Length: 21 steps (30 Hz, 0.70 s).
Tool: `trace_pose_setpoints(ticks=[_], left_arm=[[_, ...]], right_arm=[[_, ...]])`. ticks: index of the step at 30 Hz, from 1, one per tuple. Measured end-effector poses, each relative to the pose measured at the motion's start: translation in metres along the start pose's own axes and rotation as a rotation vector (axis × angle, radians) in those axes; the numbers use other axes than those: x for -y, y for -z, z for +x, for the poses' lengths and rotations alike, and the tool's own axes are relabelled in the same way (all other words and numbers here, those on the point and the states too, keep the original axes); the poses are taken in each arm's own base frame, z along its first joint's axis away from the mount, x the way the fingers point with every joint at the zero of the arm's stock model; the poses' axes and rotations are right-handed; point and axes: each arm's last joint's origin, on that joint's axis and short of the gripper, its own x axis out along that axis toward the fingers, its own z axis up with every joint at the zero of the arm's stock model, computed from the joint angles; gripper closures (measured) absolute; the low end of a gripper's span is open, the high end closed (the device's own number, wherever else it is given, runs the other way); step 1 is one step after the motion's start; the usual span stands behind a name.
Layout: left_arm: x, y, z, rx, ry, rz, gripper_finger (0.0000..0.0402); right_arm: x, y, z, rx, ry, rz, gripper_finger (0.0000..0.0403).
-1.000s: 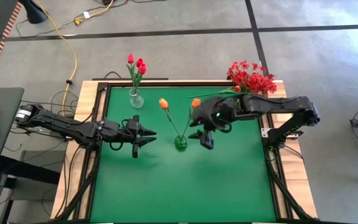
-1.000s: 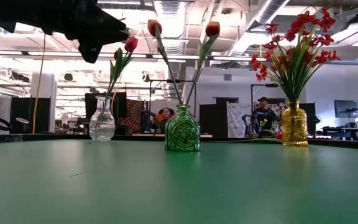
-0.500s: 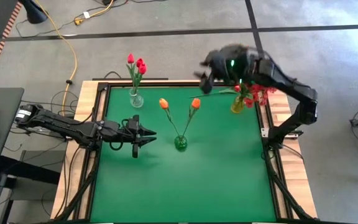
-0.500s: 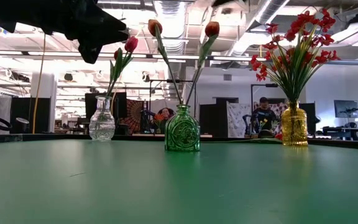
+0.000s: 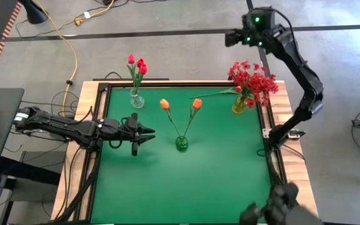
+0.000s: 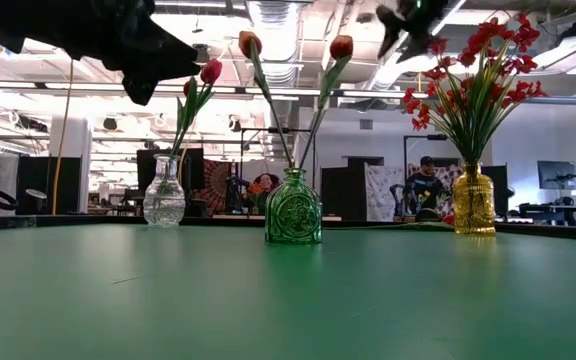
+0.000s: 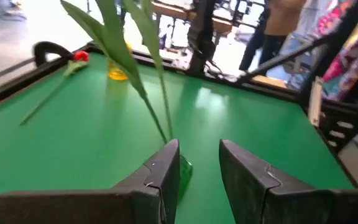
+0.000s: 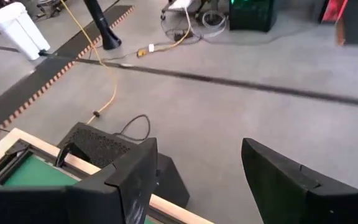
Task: Sort flowers into vase by color
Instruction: Put the orange tulip into the green vase
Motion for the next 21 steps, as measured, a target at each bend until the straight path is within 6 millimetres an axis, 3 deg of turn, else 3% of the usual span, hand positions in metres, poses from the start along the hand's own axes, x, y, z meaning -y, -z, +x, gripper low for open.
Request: trace_pose_setpoints(ticks=[8,16,21], left_arm=[[-0.009,0.001,0.002,0.028,-0.194,-0.052,0.0302],[-0.012,-0.001,0.001,0.077,-0.260,-0.207,0.0302],[-0.012,0.000,0.001,0.076,-0.262,-0.265,0.0302]], right_arm=[[0.064,0.004,0.069,-0.114,0.005,0.055,0.0143],[0.113,0.036,0.145,-0.283,0.038,0.089,0.0143],[0.126,0.063,0.180,-0.406,0.027,0.087,0.0143]])
